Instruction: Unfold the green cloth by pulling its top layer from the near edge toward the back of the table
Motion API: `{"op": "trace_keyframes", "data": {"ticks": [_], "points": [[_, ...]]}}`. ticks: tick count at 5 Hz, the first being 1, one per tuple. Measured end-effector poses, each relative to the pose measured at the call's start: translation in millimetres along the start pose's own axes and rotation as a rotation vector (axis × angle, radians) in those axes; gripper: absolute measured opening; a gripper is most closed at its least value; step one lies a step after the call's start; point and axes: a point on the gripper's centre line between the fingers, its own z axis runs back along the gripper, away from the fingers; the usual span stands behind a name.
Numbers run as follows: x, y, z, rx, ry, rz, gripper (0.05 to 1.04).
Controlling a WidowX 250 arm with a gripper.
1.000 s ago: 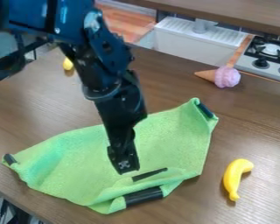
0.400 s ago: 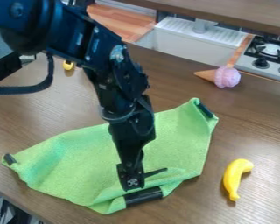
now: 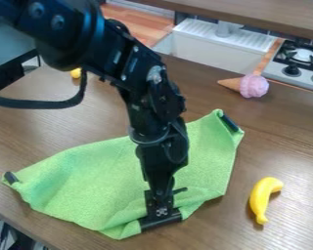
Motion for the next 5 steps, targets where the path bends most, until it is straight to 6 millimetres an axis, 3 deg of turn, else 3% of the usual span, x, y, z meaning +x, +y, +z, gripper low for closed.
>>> {"op": "trace_keyframes", "data": {"ticks": [2,3,5], "points": [[8.6,-1.6,-7.4,-0.011,0.013,0.009,0.999],[10.4,-3.2,-10.8,-0.012,0.019,0.021,0.952],[14.4,-6.5,-12.6,-0.003,0.016,0.052,0.417]]}}
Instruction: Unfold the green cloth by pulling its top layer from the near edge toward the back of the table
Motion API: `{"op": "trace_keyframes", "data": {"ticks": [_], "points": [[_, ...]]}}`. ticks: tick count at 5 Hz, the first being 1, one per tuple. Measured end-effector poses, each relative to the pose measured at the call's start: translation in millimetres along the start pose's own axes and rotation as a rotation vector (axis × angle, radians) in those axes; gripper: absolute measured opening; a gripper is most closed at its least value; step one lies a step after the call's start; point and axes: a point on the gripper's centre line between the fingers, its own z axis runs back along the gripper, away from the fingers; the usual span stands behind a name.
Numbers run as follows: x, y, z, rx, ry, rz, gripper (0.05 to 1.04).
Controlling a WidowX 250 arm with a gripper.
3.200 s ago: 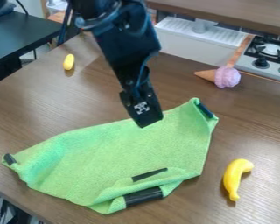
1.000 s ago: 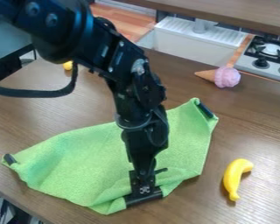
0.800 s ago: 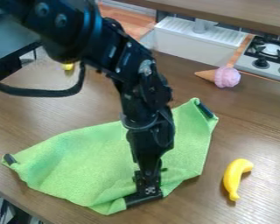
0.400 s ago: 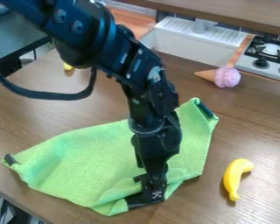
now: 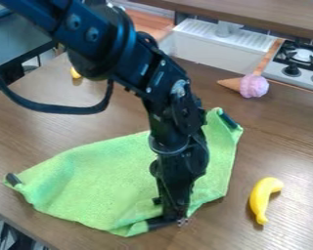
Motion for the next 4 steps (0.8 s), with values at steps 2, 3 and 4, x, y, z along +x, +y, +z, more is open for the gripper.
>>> {"op": "trace_keyframes", "data": {"ticks": [2,3,4], "points": [[-0.2,-0.1,3.7,-0.068,-0.016,-0.057,0.636],[-0.9,1.1,5.9,-0.099,-0.021,-0.055,0.922],[-1.8,6.4,9.2,-0.114,-0.024,-0.037,0.996]]}}
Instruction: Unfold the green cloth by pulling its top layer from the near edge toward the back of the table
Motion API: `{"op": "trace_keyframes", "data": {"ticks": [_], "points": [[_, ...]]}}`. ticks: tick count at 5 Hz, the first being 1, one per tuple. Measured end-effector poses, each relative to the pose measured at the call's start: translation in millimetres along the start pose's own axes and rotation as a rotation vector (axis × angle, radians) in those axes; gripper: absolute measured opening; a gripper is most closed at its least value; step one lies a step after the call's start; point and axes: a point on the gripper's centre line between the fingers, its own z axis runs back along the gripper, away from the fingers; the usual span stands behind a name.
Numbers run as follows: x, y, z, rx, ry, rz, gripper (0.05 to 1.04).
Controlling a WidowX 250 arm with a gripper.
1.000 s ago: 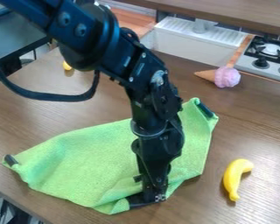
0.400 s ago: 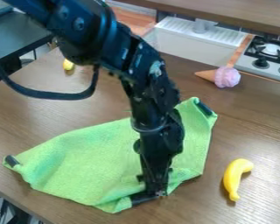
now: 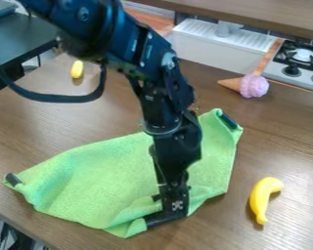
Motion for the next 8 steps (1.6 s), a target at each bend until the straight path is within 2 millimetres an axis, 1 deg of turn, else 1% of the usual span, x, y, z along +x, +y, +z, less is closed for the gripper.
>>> {"op": "trace_keyframes", "data": {"ticks": [1,3,4,5,6,7,8], "points": [[0.0,3.3,-2.1,-0.006,0.006,0.011,0.917],[-0.1,4.6,-1.8,-0.005,0.012,0.042,0.331],[-0.1,4.6,-1.8,-0.005,0.012,0.034,0.203],[-2.4,6.2,-0.9,-0.008,0.016,0.043,0.169],[-9.2,10.4,0.7,-0.006,0.037,0.055,0.097],[-11.9,24.2,19.5,0.031,0.001,0.097,0.050],[-17.0,32.7,33.8,0.037,-0.030,0.140,0.049]]}}
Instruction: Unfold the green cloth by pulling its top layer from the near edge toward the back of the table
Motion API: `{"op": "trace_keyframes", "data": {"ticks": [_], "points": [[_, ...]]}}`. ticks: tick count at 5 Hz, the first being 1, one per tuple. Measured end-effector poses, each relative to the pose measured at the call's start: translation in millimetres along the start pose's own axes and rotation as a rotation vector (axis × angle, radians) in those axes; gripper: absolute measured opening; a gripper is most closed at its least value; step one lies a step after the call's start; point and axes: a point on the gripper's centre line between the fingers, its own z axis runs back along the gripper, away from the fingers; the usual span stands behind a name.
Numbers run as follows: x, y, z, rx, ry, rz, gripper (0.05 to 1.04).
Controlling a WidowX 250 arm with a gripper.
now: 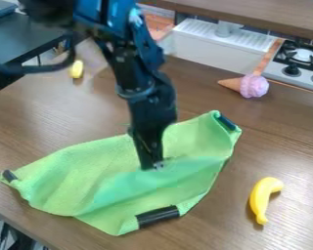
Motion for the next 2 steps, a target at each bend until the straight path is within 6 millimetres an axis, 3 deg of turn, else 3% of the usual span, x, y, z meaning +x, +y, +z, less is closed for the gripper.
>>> {"op": "trace_keyframes", "data": {"ticks": [2], "points": [[-4.3,27.7,23.3,0.024,-0.012,0.047,0.049]]}}
